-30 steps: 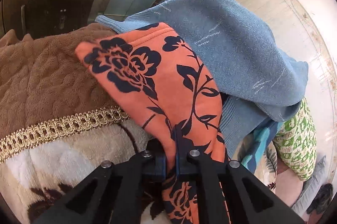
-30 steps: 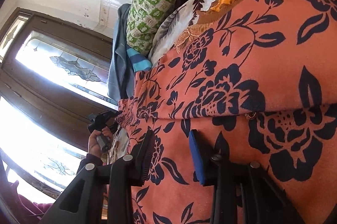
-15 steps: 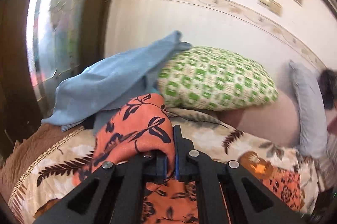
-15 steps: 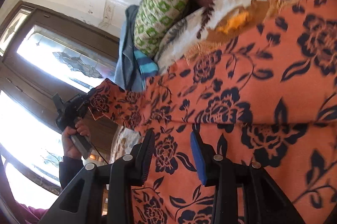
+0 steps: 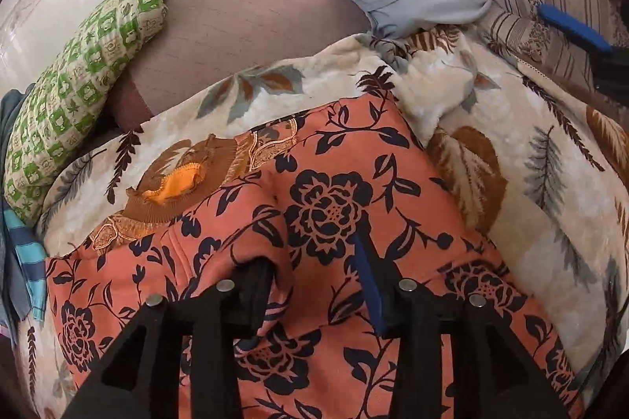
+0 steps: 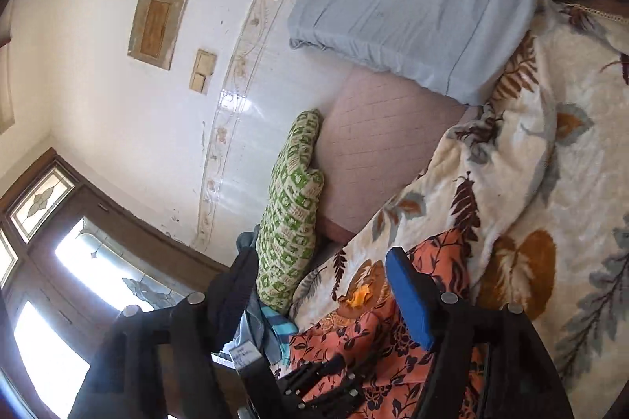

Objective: Fold small clothes

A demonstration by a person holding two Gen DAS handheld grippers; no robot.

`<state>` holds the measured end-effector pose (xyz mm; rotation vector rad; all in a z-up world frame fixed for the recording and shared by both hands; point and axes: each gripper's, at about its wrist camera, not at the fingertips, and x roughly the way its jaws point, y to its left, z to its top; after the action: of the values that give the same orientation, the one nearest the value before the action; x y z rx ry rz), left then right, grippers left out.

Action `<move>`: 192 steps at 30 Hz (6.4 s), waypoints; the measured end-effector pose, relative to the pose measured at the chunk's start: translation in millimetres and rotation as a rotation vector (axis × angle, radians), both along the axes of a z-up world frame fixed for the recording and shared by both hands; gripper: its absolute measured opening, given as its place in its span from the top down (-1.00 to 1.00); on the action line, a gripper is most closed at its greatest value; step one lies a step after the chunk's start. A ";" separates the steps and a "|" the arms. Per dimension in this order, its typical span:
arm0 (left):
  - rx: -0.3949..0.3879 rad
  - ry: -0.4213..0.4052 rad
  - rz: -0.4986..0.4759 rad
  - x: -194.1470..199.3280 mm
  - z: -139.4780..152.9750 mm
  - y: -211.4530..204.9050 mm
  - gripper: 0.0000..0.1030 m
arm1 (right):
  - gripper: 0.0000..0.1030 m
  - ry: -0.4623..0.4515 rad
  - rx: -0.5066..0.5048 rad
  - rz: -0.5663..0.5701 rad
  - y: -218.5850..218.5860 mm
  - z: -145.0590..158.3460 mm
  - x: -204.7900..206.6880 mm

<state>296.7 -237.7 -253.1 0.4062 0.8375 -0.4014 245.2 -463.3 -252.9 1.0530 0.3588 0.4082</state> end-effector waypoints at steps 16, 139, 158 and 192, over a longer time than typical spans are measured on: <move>-0.266 -0.086 0.630 23.0 21.3 257.0 -0.84 | -0.37 0.067 -0.249 0.395 152.8 -14.9 44.9; -0.330 0.214 0.407 -234.3 -15.0 334.8 0.82 | 0.82 0.377 -0.527 0.354 134.1 -106.3 -208.5; -0.444 0.144 0.442 47.5 77.1 341.2 0.82 | 0.82 0.286 -0.297 0.135 58.3 -8.2 32.6; -0.095 0.050 0.629 64.5 -23.2 255.9 -0.50 | 0.07 0.424 -0.939 0.307 280.9 -67.9 207.7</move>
<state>361.1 18.2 -276.3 0.0316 0.9418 0.1332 452.9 -182.4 -320.7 0.1446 0.9853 0.2317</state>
